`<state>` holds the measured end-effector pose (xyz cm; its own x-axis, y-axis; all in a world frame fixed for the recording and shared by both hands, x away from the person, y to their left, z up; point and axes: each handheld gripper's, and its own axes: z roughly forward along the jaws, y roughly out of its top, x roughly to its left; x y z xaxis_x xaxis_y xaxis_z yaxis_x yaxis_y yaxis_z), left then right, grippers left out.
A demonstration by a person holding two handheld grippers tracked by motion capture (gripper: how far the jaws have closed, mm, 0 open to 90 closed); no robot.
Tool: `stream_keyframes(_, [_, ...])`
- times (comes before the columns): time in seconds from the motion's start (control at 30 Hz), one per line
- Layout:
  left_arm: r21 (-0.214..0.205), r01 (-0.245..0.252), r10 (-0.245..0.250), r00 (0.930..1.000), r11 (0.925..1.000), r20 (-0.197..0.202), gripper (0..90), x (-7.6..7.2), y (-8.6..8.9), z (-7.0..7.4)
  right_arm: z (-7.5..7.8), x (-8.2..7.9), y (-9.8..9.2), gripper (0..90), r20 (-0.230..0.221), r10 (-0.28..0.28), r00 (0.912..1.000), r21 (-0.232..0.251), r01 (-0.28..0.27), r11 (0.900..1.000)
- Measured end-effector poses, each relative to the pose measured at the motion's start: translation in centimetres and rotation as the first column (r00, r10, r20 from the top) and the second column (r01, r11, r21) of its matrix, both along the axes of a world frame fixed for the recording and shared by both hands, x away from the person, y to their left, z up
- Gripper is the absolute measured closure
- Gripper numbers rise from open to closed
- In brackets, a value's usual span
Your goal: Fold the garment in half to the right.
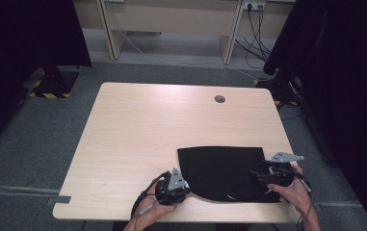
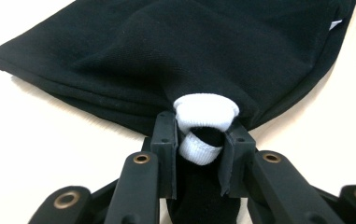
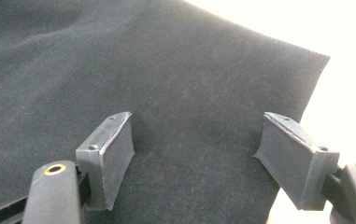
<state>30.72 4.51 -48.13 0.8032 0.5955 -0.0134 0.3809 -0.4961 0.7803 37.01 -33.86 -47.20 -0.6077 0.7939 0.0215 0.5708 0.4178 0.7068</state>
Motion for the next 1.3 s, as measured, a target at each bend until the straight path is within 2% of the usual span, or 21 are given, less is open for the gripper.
stream_keyframes(0.23, [0.0,0.008,-0.008,1.0,1.0,-0.002,69.7,0.0,-0.3,0.0,0.1,-0.1,-0.5,26.9,-0.007,-0.01,0.9999,-0.005,0.01,0.9999])
stream_keyframes(0.37, [0.0,0.006,-0.006,1.0,1.0,0.001,69.7,-0.1,-0.4,0.0,0.5,-0.2,-0.5,23.3,-0.016,-0.012,0.9998,-0.001,0.012,0.9999])
stream_keyframes(0.4, [0.0,0.006,-0.006,1.0,1.0,0.0,69.7,-0.1,-0.4,0.0,0.9,-0.3,-0.3,22.6,0.004,-0.006,1.0,0.047,0.006,0.9989])
stream_keyframes(0.43, [0.0,0.006,-0.006,1.0,1.0,0.0,69.7,-0.1,-0.4,0.0,0.9,-0.3,-0.3,22.6,0.004,-0.006,1.0,0.047,0.006,0.9989])
stream_keyframes(0.47, [0.001,0.005,-0.005,1.0,1.0,0.001,69.7,-0.1,-0.4,0.0,1.2,-0.3,-0.2,22.0,0.014,0.005,0.9999,0.08,-0.007,0.9968])
stream_keyframes(0.5, [0.001,0.005,-0.005,1.0,1.0,-0.001,69.6,-0.1,-0.4,0.0,1.8,-0.4,0.4,20.2,0.034,0.03,0.999,0.11,-0.034,0.9934])
stream_keyframes(0.6, [0.001,0.004,-0.004,1.0,1.0,0.001,69.6,-0.1,-0.4,0.0,2.5,-0.3,1.6,18.7,0.047,0.058,0.9972,0.117,-0.063,0.9912])
stream_keyframes(0.77, [-0.006,0.004,-0.004,1.0,1.0,-0.007,69.5,0.0,-0.3,0.0,2.9,0.1,3.2,18.3,0.052,0.084,0.9951,0.111,-0.089,0.9898])
stream_keyframes(0.87, [-0.006,0.004,-0.004,1.0,1.0,-0.008,69.6,0.0,-0.3,0.0,3.2,0.4,5.1,18.2,0.054,0.128,0.9903,0.101,-0.133,0.986])
stream_keyframes(0.97, [-0.012,0.004,-0.004,0.9999,0.9999,-0.013,69.8,0.1,-0.2,0.0,3.3,0.7,6.1,18.8,0.057,0.14,0.9885,0.101,-0.145,0.9843])
stream_keyframes(1.03, [-0.009,0.003,-0.003,0.9999,1.0,-0.012,69.7,0.1,-0.2,0.0,3.6,1.3,7.8,19.2,0.065,0.17,0.9833,0.101,-0.176,0.9791])
stream_keyframes(1.13, [-0.009,-0.022,0.022,0.9997,0.9997,-0.012,69.9,0.1,-0.1,0.0,3.9,2.0,9.4,19.8,0.066,0.188,0.9799,0.098,-0.194,0.976])
stream_keyframes(1.2, [-0.005,-0.024,0.024,0.9997,0.9997,-0.006,69.9,0.1,-0.2,0.0,4.0,2.3,10.0,19.9,0.068,0.2,0.9774,0.092,-0.206,0.9743])
stream_keyframes(1.3, [-0.005,-0.022,0.022,0.9997,0.9997,-0.006,70.0,0.1,-0.2,0.0,4.2,3.3,12.3,20.4,0.061,0.235,0.9702,0.078,-0.239,0.9678])
